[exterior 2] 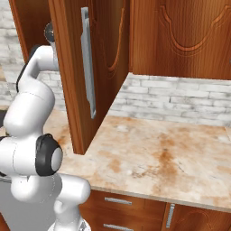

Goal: Locate and retrieve the soap dispenser and sponge from the cabinet. Place them next to the sink.

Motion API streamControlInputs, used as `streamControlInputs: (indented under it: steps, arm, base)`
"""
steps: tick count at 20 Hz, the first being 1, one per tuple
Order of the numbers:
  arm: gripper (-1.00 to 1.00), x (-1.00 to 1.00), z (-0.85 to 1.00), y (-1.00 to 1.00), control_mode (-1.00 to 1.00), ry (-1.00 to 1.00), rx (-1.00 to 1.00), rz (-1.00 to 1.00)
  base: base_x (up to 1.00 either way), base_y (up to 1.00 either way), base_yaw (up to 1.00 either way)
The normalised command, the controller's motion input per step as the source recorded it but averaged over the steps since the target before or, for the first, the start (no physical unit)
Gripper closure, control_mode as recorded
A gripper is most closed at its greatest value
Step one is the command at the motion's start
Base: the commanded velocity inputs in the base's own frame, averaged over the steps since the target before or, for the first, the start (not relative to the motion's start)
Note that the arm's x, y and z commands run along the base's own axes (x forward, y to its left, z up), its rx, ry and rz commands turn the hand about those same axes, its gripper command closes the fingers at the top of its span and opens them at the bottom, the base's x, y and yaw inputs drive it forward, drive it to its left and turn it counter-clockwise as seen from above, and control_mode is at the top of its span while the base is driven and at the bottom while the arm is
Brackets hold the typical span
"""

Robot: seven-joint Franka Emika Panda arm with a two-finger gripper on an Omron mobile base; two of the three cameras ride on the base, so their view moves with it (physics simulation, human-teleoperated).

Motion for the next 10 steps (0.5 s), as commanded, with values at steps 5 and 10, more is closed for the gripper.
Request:
streamControlInputs:
  steps: [5,10]
  arm:
    - [-1.00,0.28,-0.01,0.00,-1.00,0.01,-0.01,0.03]
    - [-1.00,0.27,-0.06,0.00,-1.00,0.00,-0.03,0.03]
  base:
    - [0.00,0.00,0.00]
    - [0.00,0.00,0.00]
